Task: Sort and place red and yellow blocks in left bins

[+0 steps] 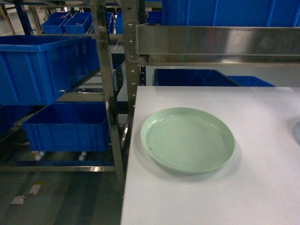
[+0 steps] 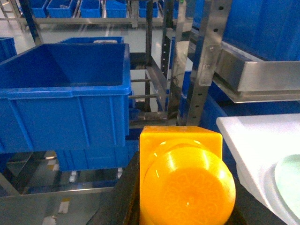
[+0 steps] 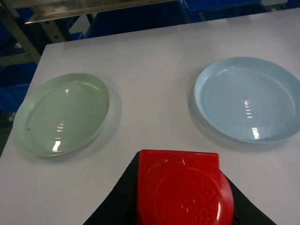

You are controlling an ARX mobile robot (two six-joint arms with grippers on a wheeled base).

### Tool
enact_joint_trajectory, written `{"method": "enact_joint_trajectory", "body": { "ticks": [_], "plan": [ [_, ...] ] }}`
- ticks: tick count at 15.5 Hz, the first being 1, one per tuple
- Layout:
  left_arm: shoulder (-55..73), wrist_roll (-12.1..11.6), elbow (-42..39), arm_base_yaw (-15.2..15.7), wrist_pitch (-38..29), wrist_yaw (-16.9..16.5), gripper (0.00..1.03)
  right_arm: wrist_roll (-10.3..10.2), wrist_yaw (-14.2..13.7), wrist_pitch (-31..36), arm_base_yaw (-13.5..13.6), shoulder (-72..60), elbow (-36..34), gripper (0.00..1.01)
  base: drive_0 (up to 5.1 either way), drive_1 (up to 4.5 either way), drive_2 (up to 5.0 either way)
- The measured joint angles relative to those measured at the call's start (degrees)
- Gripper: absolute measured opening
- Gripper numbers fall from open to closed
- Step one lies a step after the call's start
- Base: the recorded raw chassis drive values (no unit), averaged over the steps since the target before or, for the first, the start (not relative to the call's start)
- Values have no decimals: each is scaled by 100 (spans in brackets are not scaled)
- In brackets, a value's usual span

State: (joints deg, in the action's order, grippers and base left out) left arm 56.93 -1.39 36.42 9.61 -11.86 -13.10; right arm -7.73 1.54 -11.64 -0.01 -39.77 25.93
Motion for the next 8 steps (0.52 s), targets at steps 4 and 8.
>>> {"method": "enact_joint_trajectory", "body": {
  "ticks": [4,8],
  "plan": [
    [2,0,2,-2,-17,-4,27,0,0,13,-2,0,0,27,-498,248,248],
    [2,0,2,0,-20,0,27,0,0,13,-2,2,0,27,-504,241,241]
  ]
}}
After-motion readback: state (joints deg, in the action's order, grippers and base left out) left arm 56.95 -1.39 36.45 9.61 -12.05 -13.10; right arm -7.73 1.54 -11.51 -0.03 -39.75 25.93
